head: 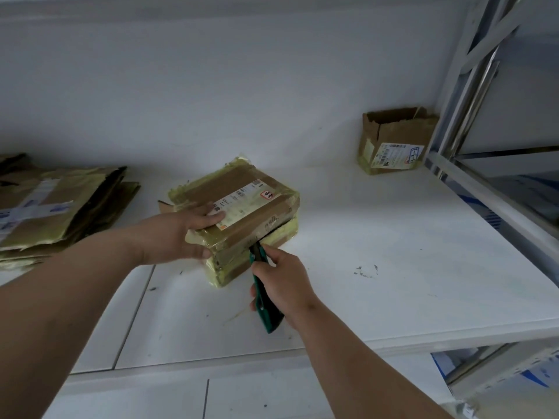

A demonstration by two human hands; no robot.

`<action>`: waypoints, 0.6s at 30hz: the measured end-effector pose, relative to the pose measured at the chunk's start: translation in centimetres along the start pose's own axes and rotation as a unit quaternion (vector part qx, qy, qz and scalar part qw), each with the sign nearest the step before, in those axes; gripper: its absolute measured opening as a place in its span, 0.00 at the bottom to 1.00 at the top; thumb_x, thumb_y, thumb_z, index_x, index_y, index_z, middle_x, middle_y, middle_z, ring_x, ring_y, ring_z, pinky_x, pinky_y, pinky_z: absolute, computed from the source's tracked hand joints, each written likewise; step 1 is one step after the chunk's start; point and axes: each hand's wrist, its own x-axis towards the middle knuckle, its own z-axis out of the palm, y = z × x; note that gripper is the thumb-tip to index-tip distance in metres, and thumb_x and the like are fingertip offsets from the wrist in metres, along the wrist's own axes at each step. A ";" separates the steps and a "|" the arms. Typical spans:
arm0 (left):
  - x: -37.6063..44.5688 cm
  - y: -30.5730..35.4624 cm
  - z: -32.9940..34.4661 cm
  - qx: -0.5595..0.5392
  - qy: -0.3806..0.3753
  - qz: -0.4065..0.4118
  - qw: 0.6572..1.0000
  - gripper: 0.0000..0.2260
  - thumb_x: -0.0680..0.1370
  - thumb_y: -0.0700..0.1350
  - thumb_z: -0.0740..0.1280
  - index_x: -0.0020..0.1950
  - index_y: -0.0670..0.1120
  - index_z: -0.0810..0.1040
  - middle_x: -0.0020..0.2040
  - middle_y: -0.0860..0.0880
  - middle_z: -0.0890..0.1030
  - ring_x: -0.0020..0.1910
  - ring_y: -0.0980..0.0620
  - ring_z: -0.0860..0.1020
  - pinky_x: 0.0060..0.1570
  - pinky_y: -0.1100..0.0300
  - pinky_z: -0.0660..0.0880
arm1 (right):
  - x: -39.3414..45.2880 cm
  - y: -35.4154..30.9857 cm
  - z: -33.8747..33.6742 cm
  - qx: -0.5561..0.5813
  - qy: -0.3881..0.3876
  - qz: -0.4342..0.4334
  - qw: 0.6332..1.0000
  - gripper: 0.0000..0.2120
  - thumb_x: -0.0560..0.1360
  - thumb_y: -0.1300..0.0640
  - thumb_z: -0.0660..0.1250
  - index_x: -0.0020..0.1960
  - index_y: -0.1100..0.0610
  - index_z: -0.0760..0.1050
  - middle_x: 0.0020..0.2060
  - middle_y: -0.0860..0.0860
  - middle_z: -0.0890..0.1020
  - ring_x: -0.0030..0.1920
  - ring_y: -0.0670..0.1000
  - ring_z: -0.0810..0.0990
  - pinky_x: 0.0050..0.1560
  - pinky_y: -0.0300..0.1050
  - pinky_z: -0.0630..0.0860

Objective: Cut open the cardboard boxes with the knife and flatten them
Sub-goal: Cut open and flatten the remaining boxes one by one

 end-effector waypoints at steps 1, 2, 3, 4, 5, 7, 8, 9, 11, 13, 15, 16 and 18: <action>0.1 -0.3 0.1 0.003 0.004 0.004 1.000 0.33 0.74 0.57 0.71 0.71 0.71 0.53 0.72 0.68 0.50 0.77 0.57 0.53 0.73 0.60 0.55 | -0.2 0.1 0.1 0.000 -0.004 -0.002 1.000 0.19 0.79 0.65 0.60 0.66 0.53 0.74 0.30 0.58 0.75 0.25 0.53 0.74 0.27 0.44 0.77; 0.0 -0.4 0.3 0.005 0.009 0.004 1.000 0.33 0.74 0.58 0.70 0.70 0.71 0.53 0.71 0.69 0.49 0.77 0.57 0.53 0.73 0.59 0.56 | -0.3 0.3 0.2 -0.001 -0.008 -0.003 1.000 0.19 0.79 0.66 0.60 0.67 0.52 0.74 0.31 0.59 0.74 0.25 0.53 0.73 0.26 0.43 0.77; 0.0 -0.4 0.4 0.006 0.019 0.004 1.000 0.33 0.74 0.58 0.70 0.70 0.72 0.53 0.71 0.69 0.49 0.77 0.58 0.54 0.74 0.58 0.56 | -0.5 0.4 0.2 -0.005 -0.013 -0.004 1.000 0.20 0.79 0.66 0.60 0.67 0.51 0.74 0.32 0.59 0.74 0.25 0.53 0.73 0.26 0.43 0.76; -0.1 -0.3 0.6 0.013 0.033 0.005 0.999 0.32 0.74 0.59 0.70 0.69 0.72 0.53 0.70 0.69 0.49 0.77 0.58 0.55 0.74 0.57 0.57 | -0.7 0.6 0.2 -0.008 -0.019 -0.004 1.000 0.21 0.79 0.66 0.60 0.68 0.50 0.73 0.32 0.60 0.74 0.26 0.53 0.73 0.26 0.42 0.76; -0.2 0.0 0.7 0.025 0.050 0.006 0.998 0.32 0.73 0.59 0.69 0.68 0.72 0.53 0.71 0.69 0.49 0.76 0.57 0.58 0.74 0.56 0.58 | -0.9 0.7 0.2 -0.010 -0.026 -0.005 1.000 0.21 0.79 0.66 0.60 0.69 0.50 0.73 0.33 0.60 0.74 0.26 0.53 0.74 0.26 0.42 0.76; -0.5 0.8 1.0 0.056 0.079 0.000 0.995 0.31 0.73 0.61 0.68 0.70 0.71 0.55 0.73 0.67 0.50 0.74 0.57 0.63 0.73 0.52 0.60 | -1.3 0.9 0.0 -0.009 -0.035 -0.005 0.999 0.22 0.79 0.66 0.60 0.70 0.51 0.72 0.33 0.60 0.75 0.26 0.53 0.75 0.26 0.42 0.76; -0.5 1.1 1.2 0.068 0.091 -0.005 0.994 0.31 0.73 0.62 0.67 0.72 0.70 0.56 0.75 0.65 0.52 0.73 0.56 0.65 0.73 0.51 0.60 | -1.4 0.9 -0.2 -0.008 -0.035 -0.004 0.999 0.22 0.79 0.66 0.60 0.71 0.52 0.72 0.32 0.60 0.75 0.25 0.53 0.75 0.26 0.42 0.76; -0.6 1.4 1.3 0.077 0.102 -0.008 0.992 0.31 0.73 0.63 0.66 0.73 0.69 0.57 0.76 0.64 0.54 0.72 0.56 0.66 0.72 0.51 0.60 | -1.5 0.9 -0.5 -0.008 -0.035 -0.004 0.999 0.22 0.79 0.66 0.60 0.71 0.52 0.72 0.32 0.60 0.75 0.25 0.53 0.75 0.26 0.42 0.76; -0.7 1.5 1.7 0.084 0.126 -0.004 0.988 0.32 0.71 0.67 0.62 0.74 0.68 0.58 0.77 0.62 0.56 0.72 0.56 0.67 0.72 0.50 0.61 | -1.7 0.7 -0.9 -0.010 -0.037 -0.001 0.999 0.22 0.79 0.66 0.60 0.71 0.53 0.73 0.33 0.61 0.76 0.24 0.53 0.76 0.26 0.42 0.76; -0.6 1.5 2.2 0.088 0.138 -0.002 0.986 0.34 0.67 0.70 0.57 0.73 0.68 0.59 0.76 0.62 0.58 0.73 0.56 0.67 0.71 0.50 0.62 | -2.0 0.7 -1.3 -0.011 -0.042 0.003 0.999 0.21 0.79 0.66 0.61 0.70 0.54 0.73 0.32 0.61 0.77 0.24 0.54 0.76 0.26 0.43 0.76; -0.5 1.6 2.6 0.093 0.140 -0.009 0.986 0.36 0.66 0.71 0.56 0.74 0.68 0.58 0.77 0.61 0.58 0.74 0.56 0.64 0.71 0.50 0.61 | -2.4 0.8 -1.5 -0.007 -0.054 0.008 0.998 0.22 0.79 0.66 0.62 0.70 0.54 0.73 0.31 0.61 0.76 0.24 0.54 0.76 0.27 0.45 0.77; -0.5 1.7 2.8 0.095 0.142 -0.013 0.985 0.36 0.66 0.71 0.55 0.74 0.68 0.58 0.77 0.61 0.58 0.75 0.57 0.63 0.71 0.51 0.61 | -2.6 0.9 -1.4 -0.006 -0.063 0.009 0.998 0.22 0.79 0.66 0.62 0.71 0.53 0.73 0.31 0.61 0.76 0.25 0.54 0.76 0.27 0.45 0.78; -0.5 1.9 3.0 0.101 0.145 -0.025 0.984 0.36 0.67 0.71 0.55 0.75 0.67 0.58 0.77 0.62 0.57 0.74 0.57 0.63 0.70 0.53 0.61 | -3.1 1.0 -1.5 -0.002 -0.069 0.008 0.998 0.23 0.79 0.66 0.61 0.72 0.53 0.73 0.31 0.60 0.76 0.25 0.54 0.76 0.27 0.46 0.78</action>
